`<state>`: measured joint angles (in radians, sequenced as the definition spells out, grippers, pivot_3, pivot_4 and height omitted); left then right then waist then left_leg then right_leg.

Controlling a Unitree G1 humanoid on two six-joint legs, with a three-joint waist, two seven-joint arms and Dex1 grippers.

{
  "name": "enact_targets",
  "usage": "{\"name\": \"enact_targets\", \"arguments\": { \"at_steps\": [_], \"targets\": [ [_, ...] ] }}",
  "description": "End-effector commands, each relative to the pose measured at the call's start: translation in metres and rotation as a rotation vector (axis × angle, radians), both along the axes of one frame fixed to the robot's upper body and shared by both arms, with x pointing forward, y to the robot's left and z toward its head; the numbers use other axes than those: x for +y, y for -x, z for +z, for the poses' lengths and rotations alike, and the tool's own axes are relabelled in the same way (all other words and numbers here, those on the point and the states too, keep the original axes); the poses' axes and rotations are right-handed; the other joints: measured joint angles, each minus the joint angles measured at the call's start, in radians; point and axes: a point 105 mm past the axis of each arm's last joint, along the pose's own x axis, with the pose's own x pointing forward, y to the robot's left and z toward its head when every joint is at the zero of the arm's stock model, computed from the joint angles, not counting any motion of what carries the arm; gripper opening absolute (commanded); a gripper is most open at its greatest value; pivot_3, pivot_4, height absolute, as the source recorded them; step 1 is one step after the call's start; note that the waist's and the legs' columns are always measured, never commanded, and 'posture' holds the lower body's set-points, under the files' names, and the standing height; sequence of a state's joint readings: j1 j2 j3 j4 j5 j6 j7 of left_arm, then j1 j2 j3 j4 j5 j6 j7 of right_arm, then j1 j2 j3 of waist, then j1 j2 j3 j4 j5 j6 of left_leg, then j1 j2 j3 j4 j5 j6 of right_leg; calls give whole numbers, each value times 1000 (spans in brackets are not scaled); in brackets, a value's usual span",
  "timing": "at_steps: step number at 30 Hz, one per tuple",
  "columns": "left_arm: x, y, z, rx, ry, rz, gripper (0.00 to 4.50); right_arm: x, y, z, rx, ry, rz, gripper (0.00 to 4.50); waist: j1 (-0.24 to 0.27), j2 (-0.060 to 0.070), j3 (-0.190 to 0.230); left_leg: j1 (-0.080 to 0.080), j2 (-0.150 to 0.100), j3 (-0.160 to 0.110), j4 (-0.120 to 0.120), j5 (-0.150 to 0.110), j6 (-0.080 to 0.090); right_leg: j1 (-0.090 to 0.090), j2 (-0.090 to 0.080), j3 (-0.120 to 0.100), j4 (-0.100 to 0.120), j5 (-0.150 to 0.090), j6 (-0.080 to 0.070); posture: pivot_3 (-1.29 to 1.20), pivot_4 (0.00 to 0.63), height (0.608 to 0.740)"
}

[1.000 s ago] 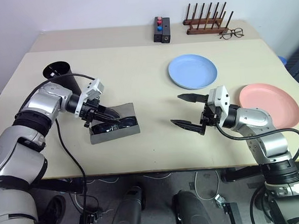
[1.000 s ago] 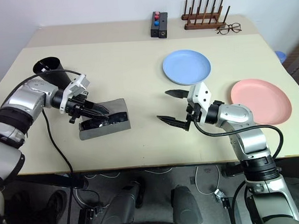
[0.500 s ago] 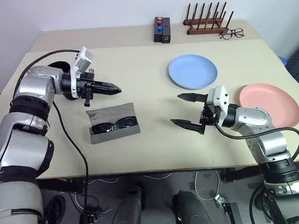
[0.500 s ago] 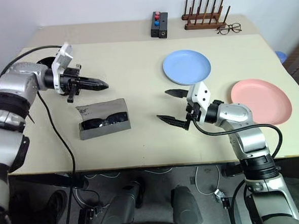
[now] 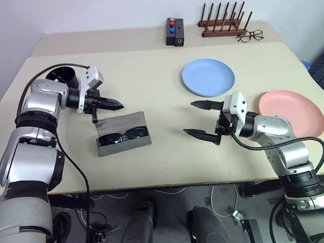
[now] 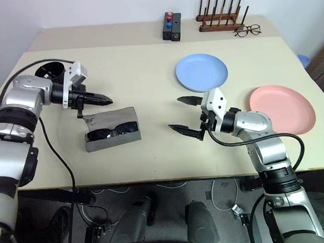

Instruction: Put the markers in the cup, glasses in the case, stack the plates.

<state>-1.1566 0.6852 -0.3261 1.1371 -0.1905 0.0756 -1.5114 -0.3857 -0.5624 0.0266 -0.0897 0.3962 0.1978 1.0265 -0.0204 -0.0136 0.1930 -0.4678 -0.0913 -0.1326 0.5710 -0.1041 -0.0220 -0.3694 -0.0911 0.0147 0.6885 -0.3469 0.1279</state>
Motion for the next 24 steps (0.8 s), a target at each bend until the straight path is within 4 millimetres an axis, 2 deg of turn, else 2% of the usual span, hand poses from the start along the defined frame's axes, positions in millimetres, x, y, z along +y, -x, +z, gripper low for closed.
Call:
{"name": "enact_targets", "arguments": {
  "at_steps": [1,7,16,24],
  "targets": [
    [3,5,-2,-4,-11,-32,24,1,1,12,-52,-14,8,4500,0,0,0,0,0,0,0,0,0,0,0,0,0,0,0,0,150,740],
    [7,8,-16,-1,-49,-38,24,0,1,11,-51,-11,4,4500,0,0,0,1,0,0,0,0,0,0,0,0,0,0,0,0,150,740],
    [2,17,-18,94,4,-77,24,-1,1,9,-52,-3,0,4500,0,0,0,2,0,0,0,0,0,1,0,0,0,0,0,0,150,740],
    [-5,38,-34,180,0,-148,24,-1,1,10,-56,-5,-1,4500,-1,1,-1,5,0,0,-1,0,0,3,0,1,0,0,0,0,150,740]
  ]
}}
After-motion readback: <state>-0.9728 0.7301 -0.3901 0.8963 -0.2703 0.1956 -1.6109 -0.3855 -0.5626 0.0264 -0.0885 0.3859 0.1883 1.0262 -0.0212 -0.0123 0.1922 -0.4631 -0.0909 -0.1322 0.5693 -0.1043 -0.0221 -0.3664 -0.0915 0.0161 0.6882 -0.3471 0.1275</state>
